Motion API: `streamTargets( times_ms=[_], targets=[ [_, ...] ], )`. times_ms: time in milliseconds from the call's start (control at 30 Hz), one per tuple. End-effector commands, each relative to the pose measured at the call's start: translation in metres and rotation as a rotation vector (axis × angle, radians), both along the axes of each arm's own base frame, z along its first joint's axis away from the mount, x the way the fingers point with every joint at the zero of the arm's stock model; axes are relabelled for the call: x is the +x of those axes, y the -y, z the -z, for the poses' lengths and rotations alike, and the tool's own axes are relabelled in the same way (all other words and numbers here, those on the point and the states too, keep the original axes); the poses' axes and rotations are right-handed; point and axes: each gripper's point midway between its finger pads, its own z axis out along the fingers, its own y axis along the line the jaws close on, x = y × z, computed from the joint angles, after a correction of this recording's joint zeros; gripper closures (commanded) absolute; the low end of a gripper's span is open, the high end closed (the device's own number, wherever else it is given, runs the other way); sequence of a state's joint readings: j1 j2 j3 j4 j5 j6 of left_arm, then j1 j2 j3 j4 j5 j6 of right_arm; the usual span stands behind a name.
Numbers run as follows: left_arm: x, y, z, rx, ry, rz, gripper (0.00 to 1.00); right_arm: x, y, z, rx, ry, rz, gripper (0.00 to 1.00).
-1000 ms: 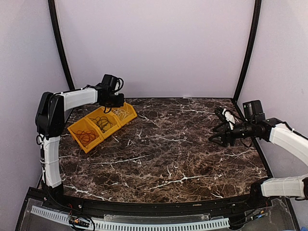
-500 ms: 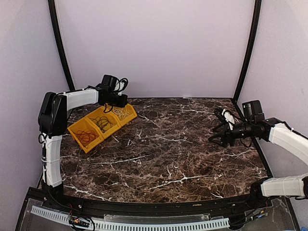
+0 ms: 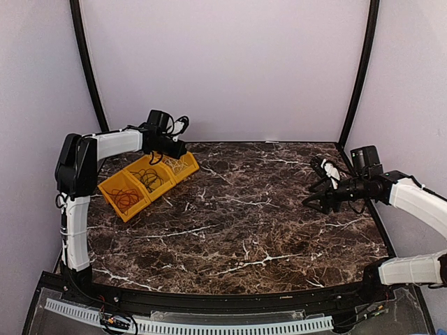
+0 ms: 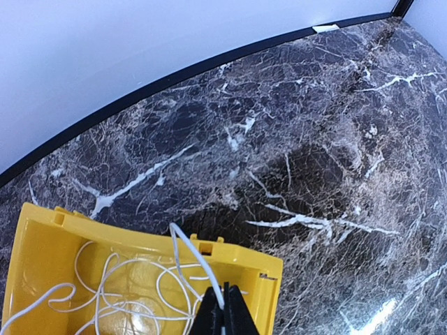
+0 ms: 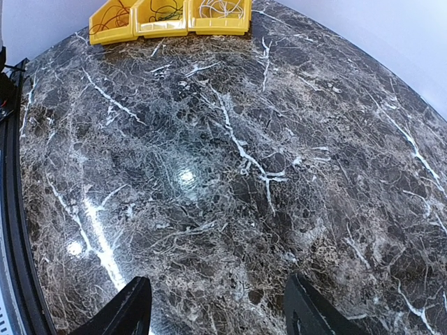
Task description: Untangle the cables
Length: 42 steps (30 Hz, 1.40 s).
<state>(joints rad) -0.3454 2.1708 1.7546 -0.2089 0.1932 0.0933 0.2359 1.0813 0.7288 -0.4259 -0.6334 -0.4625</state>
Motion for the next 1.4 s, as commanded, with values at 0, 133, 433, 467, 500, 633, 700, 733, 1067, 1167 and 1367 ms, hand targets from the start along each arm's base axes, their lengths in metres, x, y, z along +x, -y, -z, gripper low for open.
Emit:
streamTargets(
  times_ms=[0, 133, 433, 467, 500, 633, 700, 733, 1067, 1167, 1367],
  targets=[
    [-0.005, -0.023, -0.01, 0.037, 0.001, -0.022, 1.0, 0.003, 0.001, 0.0, -0.001, 0.026, -0.002, 0.33],
    [-0.008, -0.042, -0.004, 0.041, -0.036, -0.063, 1.0, 0.002, 0.0, 0.0, 0.002, 0.019, -0.009, 0.33],
    [-0.015, -0.056, -0.009, 0.047, -0.063, -0.136, 0.67, 0.002, -0.001, -0.003, 0.007, 0.026, -0.014, 0.33],
    [-0.015, -0.058, -0.015, 0.05, -0.053, -0.147, 0.65, 0.001, -0.001, -0.004, 0.008, 0.03, -0.013, 0.33],
    [-0.017, -0.058, -0.016, 0.048, -0.052, -0.152, 0.64, 0.001, -0.001, -0.005, 0.008, 0.033, -0.013, 0.33],
    [-0.023, -0.064, -0.037, 0.042, -0.02, -0.174, 0.59, 0.001, 0.0, -0.007, 0.011, 0.04, -0.01, 0.33],
    [-0.029, -0.068, -0.054, 0.038, 0.001, -0.189, 0.57, 0.002, -0.001, -0.01, 0.013, 0.045, -0.009, 0.33],
    [-0.033, -0.07, -0.055, 0.042, -0.001, -0.193, 0.56, 0.003, -0.001, -0.013, 0.013, 0.049, -0.005, 0.33],
    [-0.1, -0.097, -0.113, -0.023, 0.071, -0.272, 0.52, 0.062, 0.013, -0.086, -0.076, 0.186, 0.139, 0.33],
    [-0.125, -0.1, -0.145, -0.114, 0.119, -0.288, 0.52, 0.091, 0.017, -0.117, -0.072, 0.208, 0.224, 0.3],
    [-0.166, -0.108, -0.156, -0.209, 0.233, -0.282, 0.36, 0.152, 0.058, -0.171, 0.023, 0.305, 0.649, 0.01]
  ],
)
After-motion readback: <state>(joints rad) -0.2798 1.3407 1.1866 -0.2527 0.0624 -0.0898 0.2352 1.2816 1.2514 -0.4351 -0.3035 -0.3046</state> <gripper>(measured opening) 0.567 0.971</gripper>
